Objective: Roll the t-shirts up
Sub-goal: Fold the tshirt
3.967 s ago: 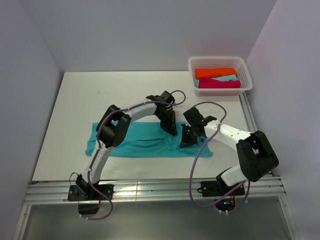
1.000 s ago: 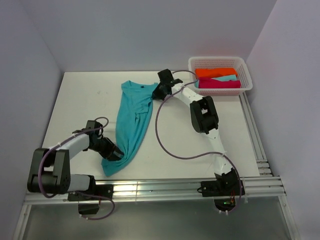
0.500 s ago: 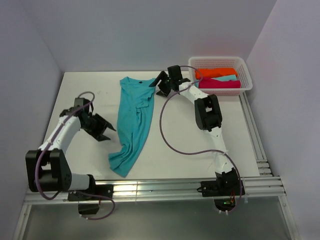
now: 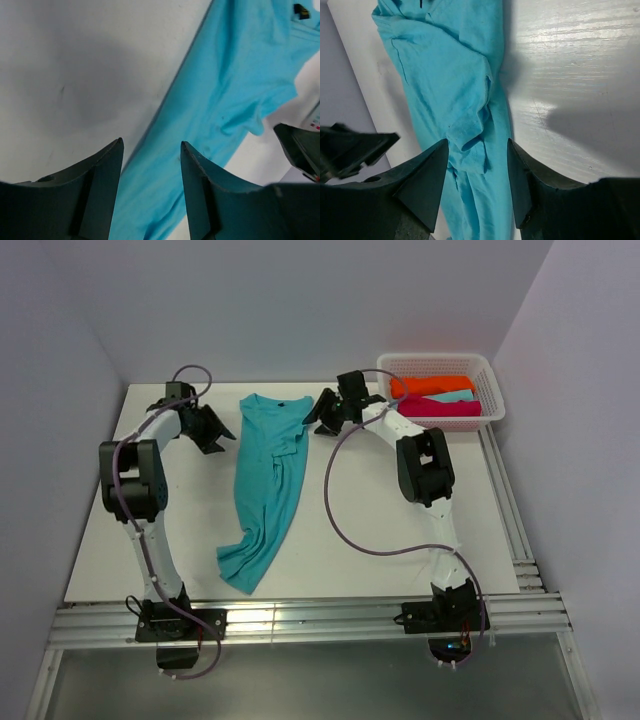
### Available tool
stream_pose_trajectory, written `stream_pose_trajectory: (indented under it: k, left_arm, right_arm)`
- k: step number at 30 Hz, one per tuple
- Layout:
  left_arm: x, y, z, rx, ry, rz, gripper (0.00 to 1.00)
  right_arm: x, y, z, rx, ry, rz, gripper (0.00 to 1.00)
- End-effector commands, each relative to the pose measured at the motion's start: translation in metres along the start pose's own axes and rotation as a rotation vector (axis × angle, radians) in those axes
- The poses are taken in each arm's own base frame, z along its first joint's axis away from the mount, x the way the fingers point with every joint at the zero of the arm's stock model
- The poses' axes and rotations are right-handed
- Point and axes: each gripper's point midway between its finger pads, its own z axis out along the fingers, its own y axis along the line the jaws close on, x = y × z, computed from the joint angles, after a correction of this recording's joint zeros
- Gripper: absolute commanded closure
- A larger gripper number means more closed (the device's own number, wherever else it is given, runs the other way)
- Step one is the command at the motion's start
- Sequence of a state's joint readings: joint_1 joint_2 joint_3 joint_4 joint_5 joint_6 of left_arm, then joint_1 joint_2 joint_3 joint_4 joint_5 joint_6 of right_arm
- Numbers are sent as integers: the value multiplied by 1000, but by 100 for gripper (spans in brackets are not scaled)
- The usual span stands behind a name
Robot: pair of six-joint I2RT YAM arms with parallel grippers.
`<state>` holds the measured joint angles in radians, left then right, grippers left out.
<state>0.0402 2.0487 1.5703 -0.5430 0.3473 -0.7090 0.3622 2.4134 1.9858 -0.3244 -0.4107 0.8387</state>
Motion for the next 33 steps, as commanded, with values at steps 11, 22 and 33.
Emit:
stream_pose_trajectory:
  k: [11,22,33]
  left_arm:
    - [3,-48,72,150,4,194,40]
    - [-22,-34,124,79,-26,171,100]
    - [-60,-35,111,114,-77,79,70]
  right_arm:
    - [12,7,26,10,11,-1,40]
    - [-11,-3,52,50,-86,80,100]
    - [-59,23,24,-121,-124,131,45]
